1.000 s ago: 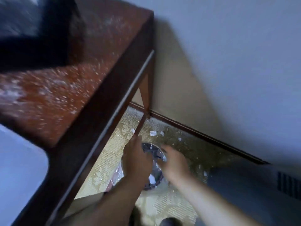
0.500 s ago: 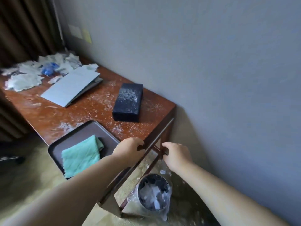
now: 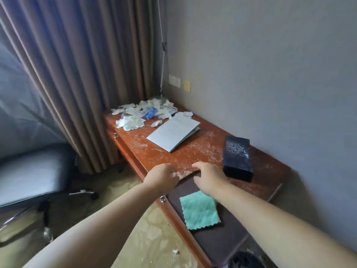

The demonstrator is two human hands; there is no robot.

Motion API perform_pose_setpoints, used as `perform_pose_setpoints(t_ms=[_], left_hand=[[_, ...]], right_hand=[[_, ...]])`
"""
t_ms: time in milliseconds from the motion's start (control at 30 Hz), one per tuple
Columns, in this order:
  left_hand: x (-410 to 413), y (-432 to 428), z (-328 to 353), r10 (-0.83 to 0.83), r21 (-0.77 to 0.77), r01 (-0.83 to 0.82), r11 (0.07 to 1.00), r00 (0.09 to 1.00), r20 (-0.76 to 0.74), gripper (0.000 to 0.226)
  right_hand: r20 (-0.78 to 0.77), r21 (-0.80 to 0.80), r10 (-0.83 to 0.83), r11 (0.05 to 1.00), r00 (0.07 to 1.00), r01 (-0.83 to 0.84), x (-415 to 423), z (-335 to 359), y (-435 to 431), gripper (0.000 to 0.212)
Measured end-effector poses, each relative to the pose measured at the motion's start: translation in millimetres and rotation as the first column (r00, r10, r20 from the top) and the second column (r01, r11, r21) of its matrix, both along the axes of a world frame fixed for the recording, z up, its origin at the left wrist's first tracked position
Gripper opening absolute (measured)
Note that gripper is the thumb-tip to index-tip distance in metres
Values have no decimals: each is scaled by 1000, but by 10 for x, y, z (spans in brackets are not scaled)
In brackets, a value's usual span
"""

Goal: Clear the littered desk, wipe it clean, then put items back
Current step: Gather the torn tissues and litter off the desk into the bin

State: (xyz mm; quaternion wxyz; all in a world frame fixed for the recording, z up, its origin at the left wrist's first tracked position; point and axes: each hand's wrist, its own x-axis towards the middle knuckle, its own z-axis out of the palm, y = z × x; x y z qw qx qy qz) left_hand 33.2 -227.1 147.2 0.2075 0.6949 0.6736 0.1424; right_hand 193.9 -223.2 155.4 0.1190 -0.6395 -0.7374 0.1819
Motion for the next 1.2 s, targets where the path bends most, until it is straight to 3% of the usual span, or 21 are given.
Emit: perform_pose_setpoints(t_ms=[267,567,767,1200], left_hand=[[-1371,259,83,51,40,-51,998,999,-15,39],[-1630,988,-200,53,-2,-53,999,996,66,50],[-1996,1811,-316,117,-38,-117,992,993,6,55],[-2970,3108,-520,171,-93,-171,981,985,-11,55]], right_hand=[[-104,-12,-82,997,991,82,-1077,72,492,45],[-130,-83,-33,996,991,23,-1642,-116,1127,45],[-51,-88,27,996,998,-31,-1914,-301,2129,46],[-97,-174,69,981,993,-85,-2867,-561,3449,50]])
